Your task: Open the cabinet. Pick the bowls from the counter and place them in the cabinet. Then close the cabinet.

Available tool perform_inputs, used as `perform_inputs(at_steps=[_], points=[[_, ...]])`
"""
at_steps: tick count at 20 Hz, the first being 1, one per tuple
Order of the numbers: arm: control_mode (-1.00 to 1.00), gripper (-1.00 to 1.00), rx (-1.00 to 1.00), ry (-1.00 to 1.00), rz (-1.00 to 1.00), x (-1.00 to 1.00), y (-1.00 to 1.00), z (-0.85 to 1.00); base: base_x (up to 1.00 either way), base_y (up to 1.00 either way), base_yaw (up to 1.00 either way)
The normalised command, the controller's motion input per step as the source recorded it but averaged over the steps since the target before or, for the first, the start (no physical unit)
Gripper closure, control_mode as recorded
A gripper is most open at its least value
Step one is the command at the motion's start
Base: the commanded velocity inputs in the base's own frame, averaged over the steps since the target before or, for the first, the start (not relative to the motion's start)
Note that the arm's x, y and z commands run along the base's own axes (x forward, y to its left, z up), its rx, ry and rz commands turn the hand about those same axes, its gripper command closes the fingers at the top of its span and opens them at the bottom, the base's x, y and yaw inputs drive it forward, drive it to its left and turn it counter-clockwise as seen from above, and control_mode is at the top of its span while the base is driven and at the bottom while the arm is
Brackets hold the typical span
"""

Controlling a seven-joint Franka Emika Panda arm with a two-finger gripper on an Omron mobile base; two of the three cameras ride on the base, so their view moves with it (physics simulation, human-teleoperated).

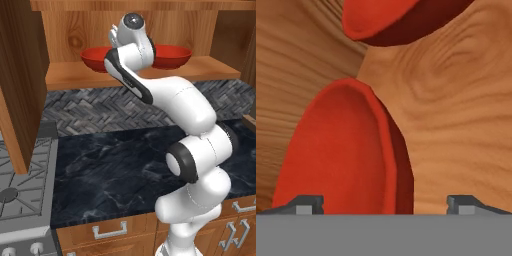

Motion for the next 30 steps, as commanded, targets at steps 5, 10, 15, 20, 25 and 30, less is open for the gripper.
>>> perform_inputs(at_steps=[5, 10, 15, 20, 25, 30], points=[[-1.00, -1.00, 0.00, 0.00, 0.00, -0.29, -0.08, 0.20, 0.00, 0.00, 0.00], [-1.00, -1.00, 0.00, 0.02, 0.00, -0.37, -0.13, 0.24, 0.00, 0.00, 0.00], [-1.00, -1.00, 0.02, 0.07, 0.00, -0.58, -0.14, 0.04, 0.00, 0.00, 0.00], [-1.00, -1.00, 0.04, 0.01, 0.00, -0.92, -0.24, 0.00, 0.00, 0.00, 0.00], [-1.00, -1.00, 0.06, -0.07, 0.00, -1.00, -0.32, -0.02, 0.00, 0.00, 0.00], [-1.00, -1.00, 0.07, -0.05, 0.00, -1.00, -0.36, -0.05, 0.00, 0.00, 0.00]])
